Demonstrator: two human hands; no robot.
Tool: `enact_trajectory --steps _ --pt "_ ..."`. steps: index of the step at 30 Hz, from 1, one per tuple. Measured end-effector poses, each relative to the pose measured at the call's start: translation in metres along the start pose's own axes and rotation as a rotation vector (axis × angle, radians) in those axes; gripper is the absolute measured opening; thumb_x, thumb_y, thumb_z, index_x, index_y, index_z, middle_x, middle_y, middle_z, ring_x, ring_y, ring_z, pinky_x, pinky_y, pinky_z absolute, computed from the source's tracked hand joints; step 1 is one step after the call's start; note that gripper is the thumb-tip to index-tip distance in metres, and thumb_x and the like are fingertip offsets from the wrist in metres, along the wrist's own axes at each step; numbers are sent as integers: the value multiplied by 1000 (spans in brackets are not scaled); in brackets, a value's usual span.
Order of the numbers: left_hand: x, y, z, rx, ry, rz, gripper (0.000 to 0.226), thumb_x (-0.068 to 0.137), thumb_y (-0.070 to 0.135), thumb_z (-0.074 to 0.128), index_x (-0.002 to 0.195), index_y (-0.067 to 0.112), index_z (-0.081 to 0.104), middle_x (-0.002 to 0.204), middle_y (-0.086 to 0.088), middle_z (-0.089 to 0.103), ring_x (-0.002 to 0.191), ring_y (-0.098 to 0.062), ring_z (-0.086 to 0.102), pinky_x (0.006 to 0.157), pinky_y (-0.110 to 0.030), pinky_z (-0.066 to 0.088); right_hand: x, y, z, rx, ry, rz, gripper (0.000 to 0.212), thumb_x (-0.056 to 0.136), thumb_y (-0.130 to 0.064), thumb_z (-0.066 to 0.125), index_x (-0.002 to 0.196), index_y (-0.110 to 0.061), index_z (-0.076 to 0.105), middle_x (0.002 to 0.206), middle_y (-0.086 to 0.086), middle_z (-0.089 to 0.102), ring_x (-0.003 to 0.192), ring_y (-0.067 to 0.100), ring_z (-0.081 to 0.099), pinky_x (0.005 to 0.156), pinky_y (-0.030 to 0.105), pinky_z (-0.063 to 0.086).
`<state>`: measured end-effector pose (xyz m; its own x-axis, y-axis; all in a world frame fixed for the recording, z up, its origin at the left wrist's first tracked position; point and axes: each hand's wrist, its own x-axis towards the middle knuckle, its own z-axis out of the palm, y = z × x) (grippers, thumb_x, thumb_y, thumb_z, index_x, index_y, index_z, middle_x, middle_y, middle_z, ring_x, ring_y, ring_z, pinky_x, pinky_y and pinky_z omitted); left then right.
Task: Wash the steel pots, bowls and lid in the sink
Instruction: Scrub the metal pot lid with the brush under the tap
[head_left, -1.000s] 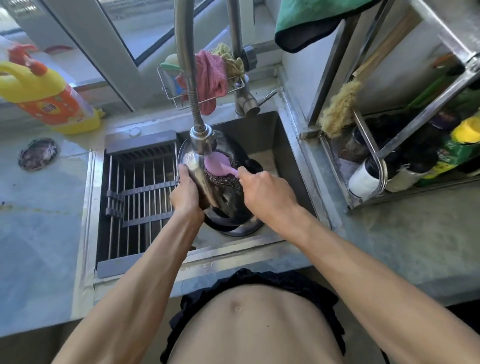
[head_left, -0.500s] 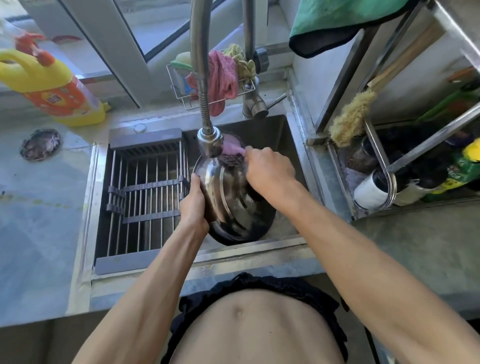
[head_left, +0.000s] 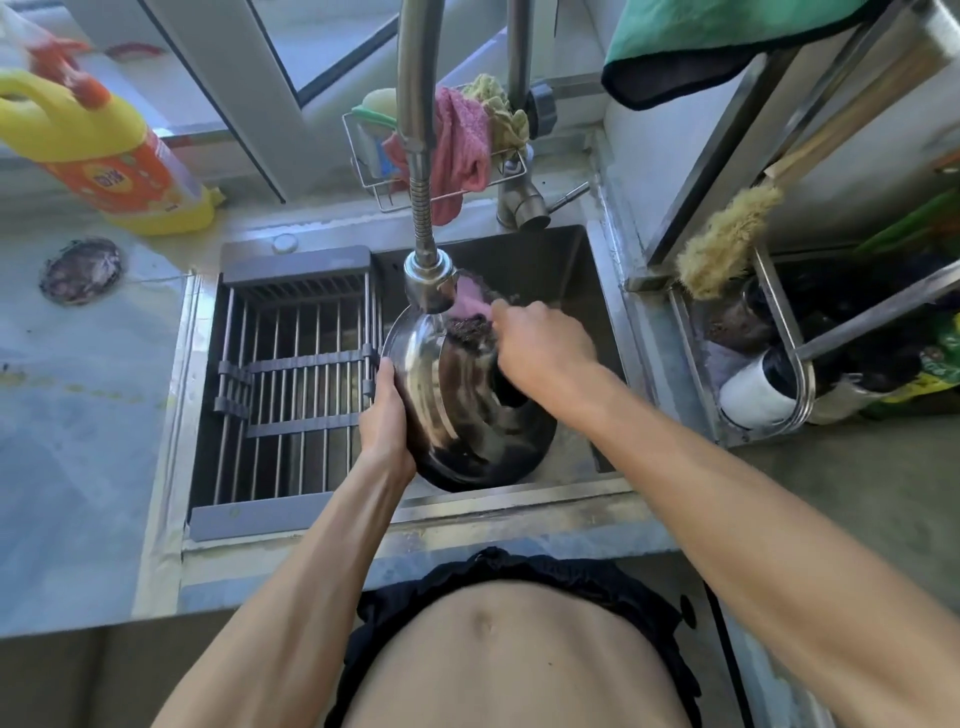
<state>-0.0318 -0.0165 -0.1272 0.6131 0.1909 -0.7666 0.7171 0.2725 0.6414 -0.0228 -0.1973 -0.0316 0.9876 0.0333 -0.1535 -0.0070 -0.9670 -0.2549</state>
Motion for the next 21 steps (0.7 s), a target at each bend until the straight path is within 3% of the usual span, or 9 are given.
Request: enact_trajectory --steps 4,10,14,17,21 --pt "2 -1 3 17 0 4 66 86 69 64 114 10 74 100 -9 79 92 -27 77 94 -43 60 -4 -28 6 59 32 -160 30 101 -17 40 126 -22 54 86 7 57 78 29 62 60 36 41" --pt "1 -5 -2 -18 -48 -4 65 89 69 59 118 13 73 106 -9 79 97 -26 76 97 -45 57 33 -1 1 88 -6 112 26 100 -10 40 117 -11 58 103 10 66 88 32 65 65 38 44" --pt "2 -4 -5 -78 -12 -26 67 87 69 61 121 12 71 106 -9 79 98 -29 76 97 -47 58 14 -16 1 -12 -50 36 31 98 -8 38 122 -10 56 111 15 64 96 35 64 66 36 37" --pt "2 -6 -8 -101 -17 -29 66 90 70 58 121 13 72 108 -10 78 101 -29 75 100 -49 56 9 -19 2 -28 -64 -44 29 98 -12 40 121 -12 58 104 12 63 95 33 65 66 34 38" --pt "-5 -7 -9 -122 4 -25 56 95 64 57 112 13 74 101 -6 80 99 -25 75 94 -43 58 34 10 -5 1 -123 170 24 97 -12 45 116 -10 59 106 12 66 91 32 66 72 41 50"
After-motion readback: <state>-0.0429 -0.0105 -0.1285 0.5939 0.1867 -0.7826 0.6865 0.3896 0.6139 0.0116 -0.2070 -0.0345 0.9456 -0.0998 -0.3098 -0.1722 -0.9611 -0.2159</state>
